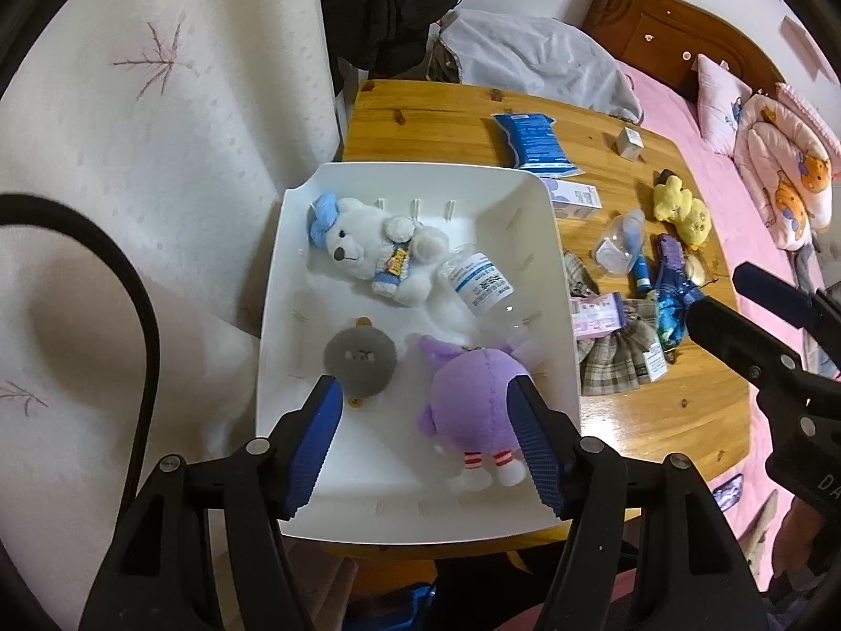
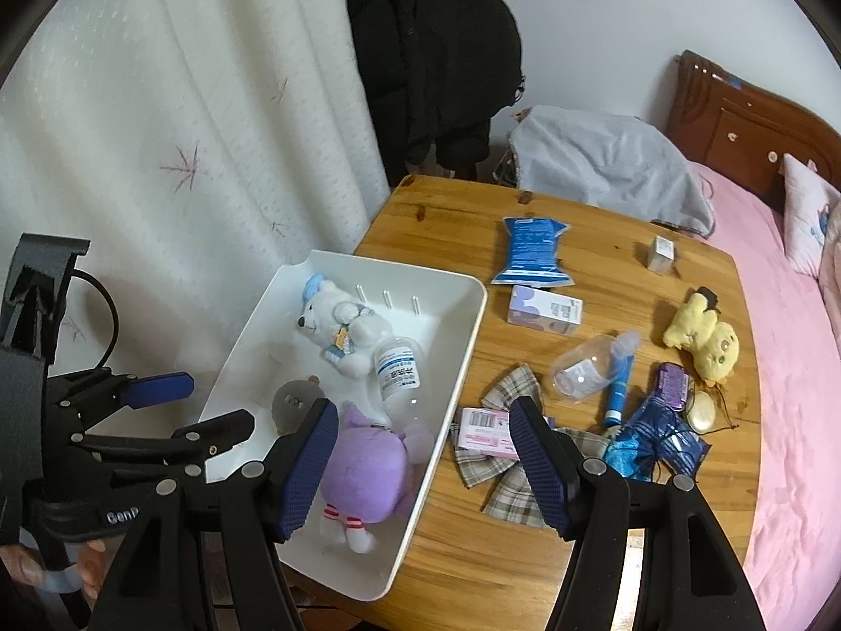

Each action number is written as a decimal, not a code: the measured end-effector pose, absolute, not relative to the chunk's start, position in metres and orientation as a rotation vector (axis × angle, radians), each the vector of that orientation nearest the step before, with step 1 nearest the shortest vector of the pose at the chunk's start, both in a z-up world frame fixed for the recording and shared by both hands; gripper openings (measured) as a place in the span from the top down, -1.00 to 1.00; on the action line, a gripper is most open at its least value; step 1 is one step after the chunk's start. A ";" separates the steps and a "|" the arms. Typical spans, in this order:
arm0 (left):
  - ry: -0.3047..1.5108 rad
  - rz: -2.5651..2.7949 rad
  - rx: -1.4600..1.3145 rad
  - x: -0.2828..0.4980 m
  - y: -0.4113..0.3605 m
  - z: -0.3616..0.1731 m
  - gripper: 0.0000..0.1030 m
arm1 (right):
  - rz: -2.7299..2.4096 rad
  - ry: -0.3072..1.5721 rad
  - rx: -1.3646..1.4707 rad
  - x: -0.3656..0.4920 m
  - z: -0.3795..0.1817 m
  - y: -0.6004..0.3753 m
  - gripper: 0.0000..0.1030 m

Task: Organize objects
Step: 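Grasp the pink wipes pack with the left tool while the right tool grasps the yellow chick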

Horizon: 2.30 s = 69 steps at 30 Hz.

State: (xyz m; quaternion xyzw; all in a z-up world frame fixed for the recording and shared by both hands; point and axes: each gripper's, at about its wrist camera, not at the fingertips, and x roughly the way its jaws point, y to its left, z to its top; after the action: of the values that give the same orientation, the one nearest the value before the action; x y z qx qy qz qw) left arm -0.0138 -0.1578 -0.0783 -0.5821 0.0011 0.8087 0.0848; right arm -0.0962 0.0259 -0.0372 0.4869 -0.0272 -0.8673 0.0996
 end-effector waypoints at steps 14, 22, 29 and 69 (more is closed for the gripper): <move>-0.116 2.285 -1.706 -0.018 -0.123 -0.070 -0.38 | -2.783 -0.200 1.385 -0.074 -0.013 0.118 -0.34; -0.101 2.275 -1.682 -0.015 -0.076 -0.060 -0.38 | -2.897 -0.193 1.341 -0.072 -0.001 0.202 -0.34; -0.145 2.313 -1.750 -0.015 -0.025 -0.069 -0.38 | -2.809 -0.152 1.328 -0.088 -0.012 0.255 -0.34; -1.341 2.659 -2.414 -0.065 -0.007 -0.232 -0.38 | -2.291 0.792 1.295 -0.246 -0.234 0.288 -0.28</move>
State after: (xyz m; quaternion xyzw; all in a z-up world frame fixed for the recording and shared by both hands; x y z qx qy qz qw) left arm -0.0646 -0.0070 -0.2319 -0.5924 -0.3290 0.6526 -0.3391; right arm -0.2462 0.2885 -0.2339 0.4620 0.2827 -0.8176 0.1953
